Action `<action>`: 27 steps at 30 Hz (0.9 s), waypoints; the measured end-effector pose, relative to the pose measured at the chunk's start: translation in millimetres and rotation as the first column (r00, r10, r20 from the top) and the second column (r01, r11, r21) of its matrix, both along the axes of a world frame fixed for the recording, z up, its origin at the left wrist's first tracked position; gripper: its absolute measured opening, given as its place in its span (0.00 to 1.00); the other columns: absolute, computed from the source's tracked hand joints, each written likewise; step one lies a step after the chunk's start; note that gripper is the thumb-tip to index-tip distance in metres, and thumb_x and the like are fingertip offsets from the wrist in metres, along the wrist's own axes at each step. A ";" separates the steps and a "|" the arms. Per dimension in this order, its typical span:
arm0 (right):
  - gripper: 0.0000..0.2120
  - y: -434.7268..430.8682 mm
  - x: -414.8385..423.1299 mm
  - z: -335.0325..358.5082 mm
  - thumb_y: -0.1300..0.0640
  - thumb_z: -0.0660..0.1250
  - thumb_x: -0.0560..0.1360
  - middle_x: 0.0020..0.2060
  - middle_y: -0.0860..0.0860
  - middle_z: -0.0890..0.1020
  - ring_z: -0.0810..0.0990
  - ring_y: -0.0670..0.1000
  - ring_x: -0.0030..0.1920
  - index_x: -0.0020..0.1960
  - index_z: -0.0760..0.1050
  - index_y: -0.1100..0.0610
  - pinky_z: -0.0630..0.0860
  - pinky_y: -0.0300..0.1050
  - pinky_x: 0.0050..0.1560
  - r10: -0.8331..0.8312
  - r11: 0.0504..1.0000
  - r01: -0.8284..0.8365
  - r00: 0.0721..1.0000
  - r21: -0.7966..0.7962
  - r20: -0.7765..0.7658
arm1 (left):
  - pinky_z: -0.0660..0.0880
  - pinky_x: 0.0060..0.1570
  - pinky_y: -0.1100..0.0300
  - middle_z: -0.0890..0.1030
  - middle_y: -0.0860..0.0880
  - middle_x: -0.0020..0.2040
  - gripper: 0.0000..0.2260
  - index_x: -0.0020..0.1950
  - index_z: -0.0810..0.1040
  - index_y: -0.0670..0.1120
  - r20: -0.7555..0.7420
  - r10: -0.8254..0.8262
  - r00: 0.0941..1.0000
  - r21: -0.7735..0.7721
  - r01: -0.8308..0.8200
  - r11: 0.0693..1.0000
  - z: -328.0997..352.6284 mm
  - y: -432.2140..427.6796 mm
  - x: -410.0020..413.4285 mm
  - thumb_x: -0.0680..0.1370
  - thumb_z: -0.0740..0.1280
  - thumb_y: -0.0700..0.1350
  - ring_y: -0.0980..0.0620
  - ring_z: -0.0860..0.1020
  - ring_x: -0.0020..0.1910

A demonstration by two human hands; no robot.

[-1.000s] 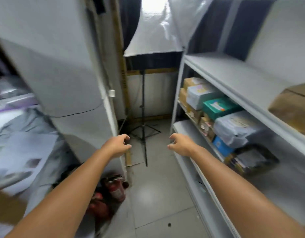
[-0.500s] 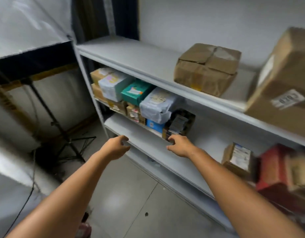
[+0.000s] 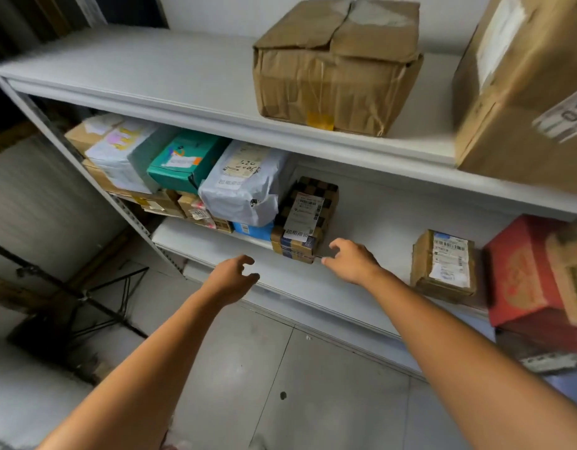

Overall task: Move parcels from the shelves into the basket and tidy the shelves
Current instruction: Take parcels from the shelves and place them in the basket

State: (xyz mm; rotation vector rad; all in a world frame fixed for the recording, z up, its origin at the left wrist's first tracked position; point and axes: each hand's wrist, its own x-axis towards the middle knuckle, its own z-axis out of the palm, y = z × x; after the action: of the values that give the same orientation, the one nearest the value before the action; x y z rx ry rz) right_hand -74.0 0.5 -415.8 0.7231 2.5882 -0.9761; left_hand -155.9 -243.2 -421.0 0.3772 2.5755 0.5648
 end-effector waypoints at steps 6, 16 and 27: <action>0.28 -0.2 -48.3 -36.5 0.45 0.67 0.77 0.69 0.53 0.74 0.74 0.56 0.66 0.74 0.65 0.53 0.73 0.49 0.63 -0.202 0.976 0.180 0.960 -0.126 -0.195 | 0.74 0.61 0.50 0.74 0.43 0.69 0.26 0.73 0.68 0.48 -0.006 0.052 0.999 0.184 -0.050 0.982 -44.1 36.0 -50.6 0.79 0.66 0.57 0.43 0.75 0.63; 0.29 1.2 -93.1 -74.6 0.53 0.71 0.77 0.66 0.54 0.76 0.77 0.55 0.62 0.74 0.64 0.53 0.75 0.45 0.55 -0.433 0.869 0.324 0.864 -0.373 -0.259 | 0.75 0.59 0.50 0.81 0.48 0.58 0.21 0.63 0.76 0.48 0.148 0.076 0.986 0.478 -0.139 0.867 -82.5 72.4 -77.0 0.76 0.68 0.59 0.44 0.78 0.59; 0.42 3.5 -55.0 -64.4 0.63 0.73 0.74 0.66 0.53 0.77 0.81 0.55 0.59 0.79 0.54 0.48 0.80 0.53 0.57 -0.535 0.705 0.420 0.844 -0.571 -0.040 | 0.72 0.50 0.63 0.78 0.49 0.55 0.18 0.66 0.67 0.50 0.440 0.010 0.898 0.520 -0.264 0.813 -63.4 74.9 -49.1 0.78 0.68 0.43 0.56 0.76 0.50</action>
State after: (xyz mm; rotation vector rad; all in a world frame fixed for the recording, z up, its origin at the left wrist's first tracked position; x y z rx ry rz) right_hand -129.0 4.0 -480.2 1.2061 2.0972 -1.9390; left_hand -205.0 -168.3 -484.4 0.2180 1.9804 1.3303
